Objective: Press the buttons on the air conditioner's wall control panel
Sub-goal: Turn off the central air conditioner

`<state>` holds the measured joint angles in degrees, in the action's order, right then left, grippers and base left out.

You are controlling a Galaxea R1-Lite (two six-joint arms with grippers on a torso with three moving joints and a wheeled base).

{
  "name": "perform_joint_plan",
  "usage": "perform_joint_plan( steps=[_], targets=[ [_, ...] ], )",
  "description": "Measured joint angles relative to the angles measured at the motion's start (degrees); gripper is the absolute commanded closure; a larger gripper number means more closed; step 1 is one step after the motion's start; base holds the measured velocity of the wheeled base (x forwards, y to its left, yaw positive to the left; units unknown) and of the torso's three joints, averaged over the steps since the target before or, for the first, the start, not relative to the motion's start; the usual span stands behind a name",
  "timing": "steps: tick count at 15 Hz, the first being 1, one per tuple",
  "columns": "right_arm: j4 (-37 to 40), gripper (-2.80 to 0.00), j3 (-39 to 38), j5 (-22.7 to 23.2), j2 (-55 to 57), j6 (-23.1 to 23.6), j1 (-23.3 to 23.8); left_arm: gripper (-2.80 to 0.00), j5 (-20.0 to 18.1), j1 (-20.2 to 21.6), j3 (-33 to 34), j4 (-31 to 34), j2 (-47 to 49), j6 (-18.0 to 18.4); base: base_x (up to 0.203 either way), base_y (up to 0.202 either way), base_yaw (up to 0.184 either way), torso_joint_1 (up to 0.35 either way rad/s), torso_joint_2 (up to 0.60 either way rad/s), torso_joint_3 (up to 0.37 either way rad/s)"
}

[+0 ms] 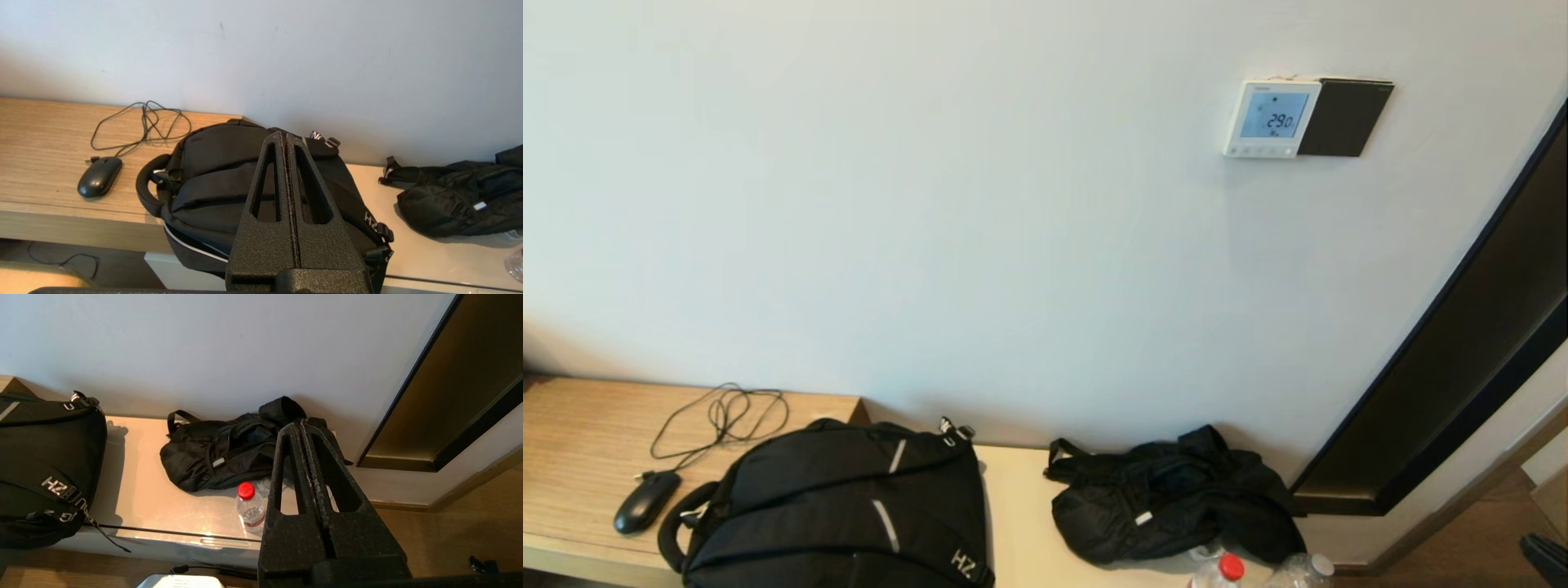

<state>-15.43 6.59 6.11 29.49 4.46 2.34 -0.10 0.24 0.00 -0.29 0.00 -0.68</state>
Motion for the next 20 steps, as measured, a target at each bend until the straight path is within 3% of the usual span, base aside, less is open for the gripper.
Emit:
perform_joint_plan(
  steps=[10, 20],
  targets=[
    [6.99, 0.00, -6.24, 0.56, -11.62, 0.20, -0.05, 0.00, 0.00, -0.02, 0.00, -0.01, 0.01, 0.02, 0.000, 0.000, 0.000, 0.000, 0.00, 0.000],
    [16.17, 0.00, -4.22, -0.46, -22.11, 0.33, -1.68, 0.00, 0.02, 0.00, 0.00, 0.02, 0.02, 0.02, 0.000, 0.000, 0.000, 0.000, 0.00, 0.000]
  ],
)
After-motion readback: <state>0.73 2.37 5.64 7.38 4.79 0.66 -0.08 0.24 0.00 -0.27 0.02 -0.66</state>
